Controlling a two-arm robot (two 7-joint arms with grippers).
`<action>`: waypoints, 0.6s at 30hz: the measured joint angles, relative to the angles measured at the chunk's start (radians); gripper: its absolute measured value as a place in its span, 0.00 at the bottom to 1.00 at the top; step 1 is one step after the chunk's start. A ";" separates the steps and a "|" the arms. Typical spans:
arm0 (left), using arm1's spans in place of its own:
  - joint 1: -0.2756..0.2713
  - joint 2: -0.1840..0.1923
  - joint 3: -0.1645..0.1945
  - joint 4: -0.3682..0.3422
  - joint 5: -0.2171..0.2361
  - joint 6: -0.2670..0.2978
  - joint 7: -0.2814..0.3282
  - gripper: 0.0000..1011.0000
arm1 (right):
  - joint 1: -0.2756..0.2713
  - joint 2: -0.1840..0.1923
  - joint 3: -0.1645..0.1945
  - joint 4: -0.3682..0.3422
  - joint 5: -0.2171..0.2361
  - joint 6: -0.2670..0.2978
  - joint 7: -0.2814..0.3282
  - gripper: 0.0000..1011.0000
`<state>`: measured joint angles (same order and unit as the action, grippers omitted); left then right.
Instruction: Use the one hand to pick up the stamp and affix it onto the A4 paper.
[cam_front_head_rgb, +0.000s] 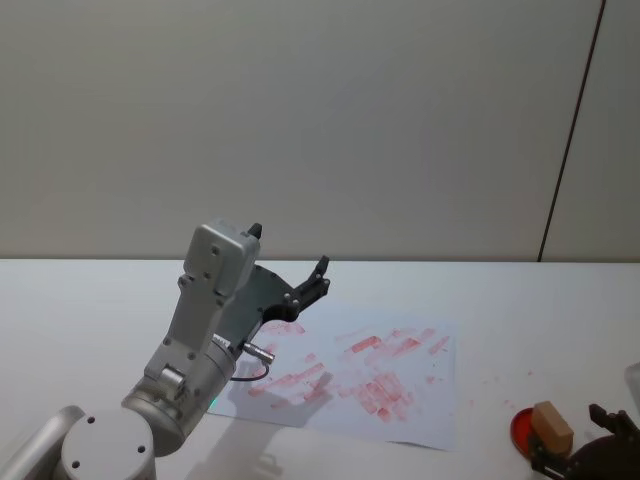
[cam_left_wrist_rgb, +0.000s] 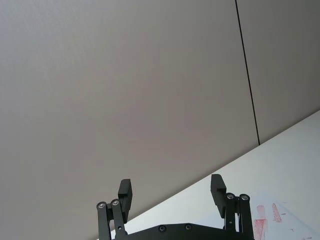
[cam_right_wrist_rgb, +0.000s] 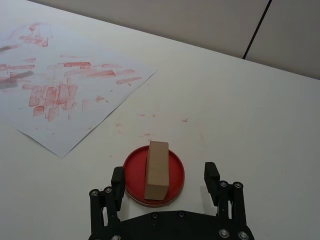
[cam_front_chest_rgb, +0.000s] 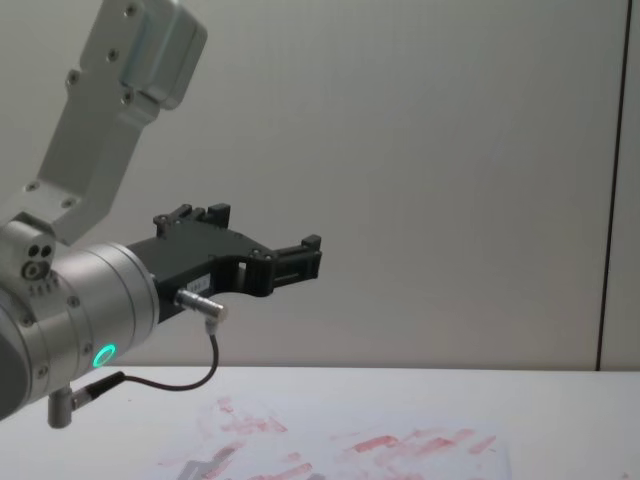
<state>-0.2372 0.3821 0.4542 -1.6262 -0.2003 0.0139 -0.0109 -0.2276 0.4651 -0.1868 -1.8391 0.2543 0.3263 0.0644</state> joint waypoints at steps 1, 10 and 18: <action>0.000 0.000 0.000 0.000 0.000 0.000 0.000 0.99 | 0.001 -0.001 -0.001 0.001 -0.001 0.000 0.001 0.95; 0.000 0.000 0.000 0.000 0.000 0.000 0.000 0.99 | 0.015 -0.012 -0.005 0.018 -0.017 0.000 0.010 0.75; 0.000 0.000 0.000 0.000 0.000 0.000 0.000 0.99 | 0.021 -0.016 -0.007 0.025 -0.023 0.000 0.013 0.51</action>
<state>-0.2372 0.3821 0.4542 -1.6262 -0.2004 0.0139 -0.0109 -0.2064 0.4490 -0.1940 -1.8145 0.2311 0.3258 0.0777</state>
